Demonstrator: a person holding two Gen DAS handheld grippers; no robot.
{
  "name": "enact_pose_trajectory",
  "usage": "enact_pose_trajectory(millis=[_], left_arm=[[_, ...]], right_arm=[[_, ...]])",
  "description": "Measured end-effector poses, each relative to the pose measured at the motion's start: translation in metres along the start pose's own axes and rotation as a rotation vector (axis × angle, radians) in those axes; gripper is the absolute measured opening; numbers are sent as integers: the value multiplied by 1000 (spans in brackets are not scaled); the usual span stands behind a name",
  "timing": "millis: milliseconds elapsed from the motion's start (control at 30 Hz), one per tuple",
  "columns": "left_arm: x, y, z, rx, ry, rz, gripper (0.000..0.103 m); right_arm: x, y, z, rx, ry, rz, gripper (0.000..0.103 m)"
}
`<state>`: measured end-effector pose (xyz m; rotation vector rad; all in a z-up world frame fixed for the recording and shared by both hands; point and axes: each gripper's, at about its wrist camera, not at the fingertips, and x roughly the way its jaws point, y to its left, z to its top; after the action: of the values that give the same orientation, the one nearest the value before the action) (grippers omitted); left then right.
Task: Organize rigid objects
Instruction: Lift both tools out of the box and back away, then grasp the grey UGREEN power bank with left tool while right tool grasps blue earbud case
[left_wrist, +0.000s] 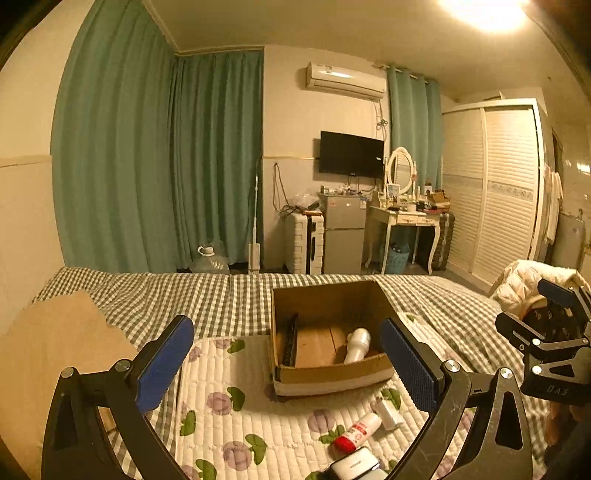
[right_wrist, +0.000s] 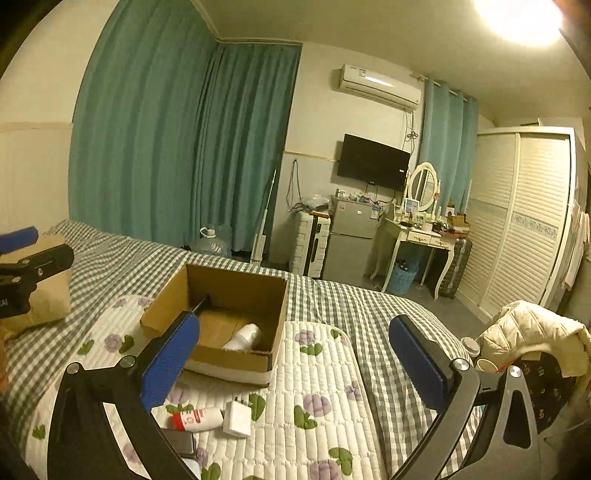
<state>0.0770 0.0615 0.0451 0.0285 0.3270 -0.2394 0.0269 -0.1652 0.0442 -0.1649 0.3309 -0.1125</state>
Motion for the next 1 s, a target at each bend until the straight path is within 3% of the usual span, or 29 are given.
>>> enact_pose_trajectory(millis=[267, 500, 767, 1000], left_arm=[[14, -3, -40, -5, 78, -73, 102], [33, -13, -80, 71, 166, -78, 95], [54, -8, -130, 82, 289, -68, 91], [70, -10, -152, 106, 363, -93, 89]], right_arm=[[12, 18, -45, -29, 75, 15, 103], [32, 25, -92, 14, 194, 98, 103], [61, 53, -154, 27, 359, 182, 103], [85, 81, -184, -11, 437, 245, 102]])
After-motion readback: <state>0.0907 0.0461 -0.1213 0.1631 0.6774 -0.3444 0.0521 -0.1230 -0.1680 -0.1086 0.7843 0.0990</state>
